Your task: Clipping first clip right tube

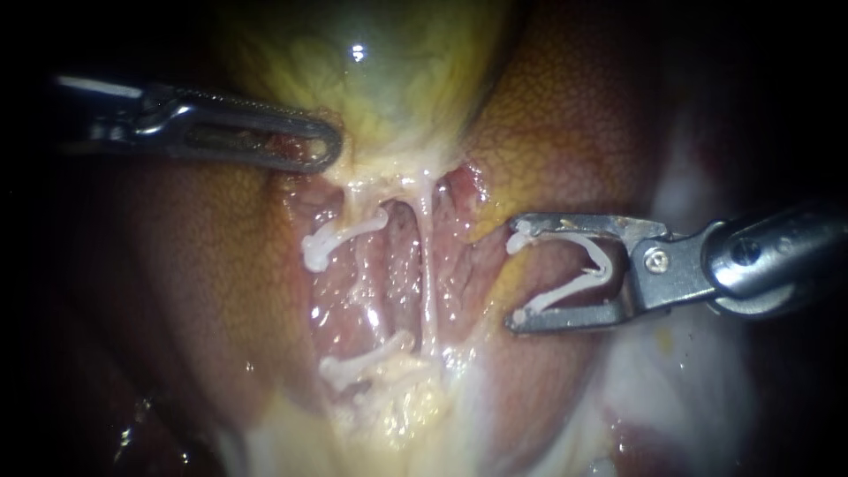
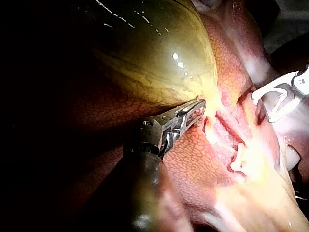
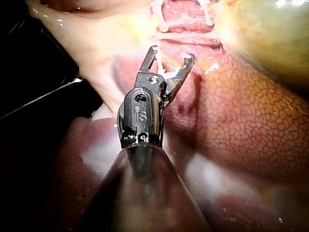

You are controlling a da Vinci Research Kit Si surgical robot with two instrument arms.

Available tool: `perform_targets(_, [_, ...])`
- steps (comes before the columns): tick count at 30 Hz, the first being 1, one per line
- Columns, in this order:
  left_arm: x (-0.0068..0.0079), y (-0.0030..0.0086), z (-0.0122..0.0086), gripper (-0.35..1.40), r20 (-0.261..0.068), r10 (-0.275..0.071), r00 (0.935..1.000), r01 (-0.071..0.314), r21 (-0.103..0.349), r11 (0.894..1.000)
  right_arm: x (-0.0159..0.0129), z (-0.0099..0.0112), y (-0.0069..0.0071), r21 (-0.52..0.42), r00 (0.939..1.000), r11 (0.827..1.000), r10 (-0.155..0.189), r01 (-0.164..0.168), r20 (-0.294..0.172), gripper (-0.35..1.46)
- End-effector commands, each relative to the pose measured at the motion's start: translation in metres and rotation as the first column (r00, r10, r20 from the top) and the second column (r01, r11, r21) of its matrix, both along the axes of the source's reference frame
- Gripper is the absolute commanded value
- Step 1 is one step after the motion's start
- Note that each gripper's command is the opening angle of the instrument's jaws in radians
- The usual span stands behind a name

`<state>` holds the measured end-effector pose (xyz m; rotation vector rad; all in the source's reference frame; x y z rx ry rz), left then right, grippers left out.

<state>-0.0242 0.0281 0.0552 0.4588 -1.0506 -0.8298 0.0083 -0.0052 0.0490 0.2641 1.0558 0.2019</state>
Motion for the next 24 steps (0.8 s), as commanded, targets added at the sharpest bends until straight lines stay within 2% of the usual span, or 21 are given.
perform_targets(1, [0.0001,0.0000,-0.0001,-0.35,0.000,0.000,1.0000,0.000,0.000,1.000,0.0001,0.0000,0.0000,0.001,1.0000,1.000,-0.001,0.001,0.000,0.50])
perform_targets(6, [0.0010,0.0006,-0.0016,-0.35,0.007,0.007,0.9999,-0.007,0.010,1.000,0.0001,0.0000,-0.0001,0.002,1.0000,1.000,-0.003,0.003,-0.002,0.50])
perform_targets(12, [0.0032,0.0021,-0.0053,-0.35,-0.002,-0.016,0.9999,0.016,0.012,1.000,0.0002,0.0000,-0.0001,0.006,0.9999,1.000,-0.008,0.008,-0.007,0.50])
perform_targets(17, [0.0036,0.0021,-0.0064,-0.35,0.000,-0.026,0.9997,0.026,0.006,1.000,0.0007,0.0001,0.0000,0.019,0.9994,1.000,-0.019,0.020,-0.028,0.49])
perform_targets(21, [0.0034,0.0019,-0.0062,-0.35,-0.002,-0.028,0.9996,0.028,0.004,1.000,0.0017,0.0004,0.0002,0.104,0.9985,0.994,0.021,-0.015,-0.052,0.50])
perform_targets(24, [0.0033,0.0019,-0.0062,-0.35,-0.002,-0.028,0.9996,0.028,0.004,1.000,0.0025,0.0009,0.0002,0.177,0.9970,0.983,0.052,-0.041,-0.057,0.50])
